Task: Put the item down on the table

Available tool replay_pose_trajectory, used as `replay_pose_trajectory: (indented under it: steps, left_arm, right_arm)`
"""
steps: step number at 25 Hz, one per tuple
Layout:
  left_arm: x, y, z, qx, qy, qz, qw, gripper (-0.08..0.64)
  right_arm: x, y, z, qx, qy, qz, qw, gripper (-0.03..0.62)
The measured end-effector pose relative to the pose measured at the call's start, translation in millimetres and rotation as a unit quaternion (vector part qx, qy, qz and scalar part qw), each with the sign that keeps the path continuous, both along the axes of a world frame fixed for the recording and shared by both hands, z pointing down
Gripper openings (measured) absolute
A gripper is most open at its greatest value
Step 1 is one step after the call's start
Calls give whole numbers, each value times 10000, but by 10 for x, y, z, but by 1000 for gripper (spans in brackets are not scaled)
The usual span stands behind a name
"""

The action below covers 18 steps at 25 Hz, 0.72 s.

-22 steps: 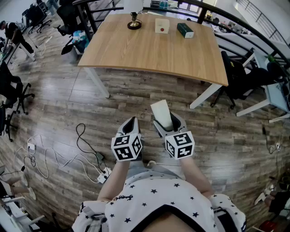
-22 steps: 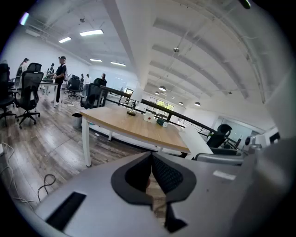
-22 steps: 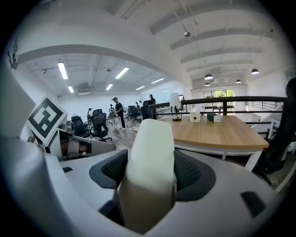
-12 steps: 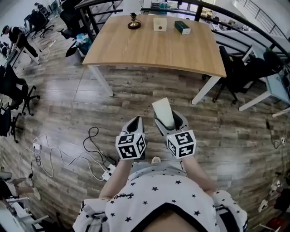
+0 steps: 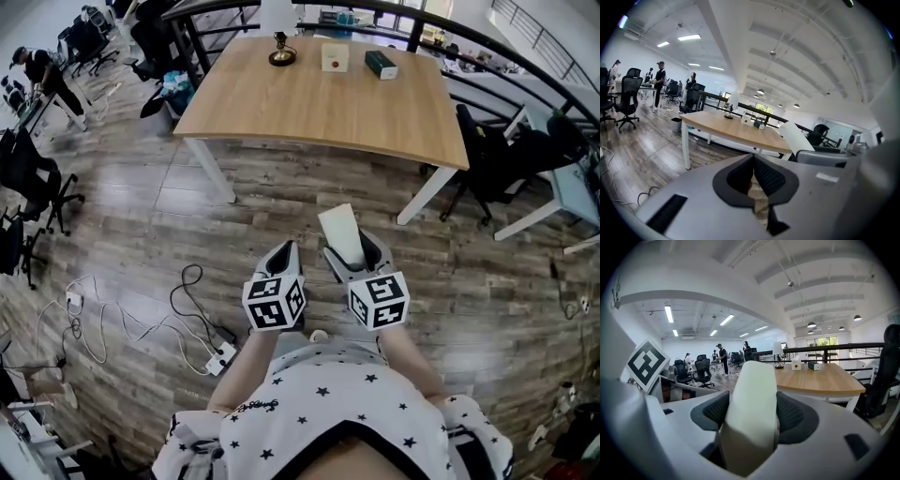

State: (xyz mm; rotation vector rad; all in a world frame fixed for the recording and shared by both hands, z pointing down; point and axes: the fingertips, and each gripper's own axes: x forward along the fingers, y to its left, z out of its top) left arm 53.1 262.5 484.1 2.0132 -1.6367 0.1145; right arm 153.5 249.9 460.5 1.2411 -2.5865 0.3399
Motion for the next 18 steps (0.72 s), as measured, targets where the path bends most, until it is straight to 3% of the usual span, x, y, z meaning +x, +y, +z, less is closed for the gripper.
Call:
replay_pose_trajectory:
  steps: [10,18]
  left_arm:
    - [-9,-117,70,-121,-41,-112,9999,14]
    - [-151,-551,131,-135,-11,-100,9999,14]
  right_arm:
    - [28,-234,-16,-34,-191,-1,9998,305]
    - [-77,-672,35,-66,-240,78,9997,305]
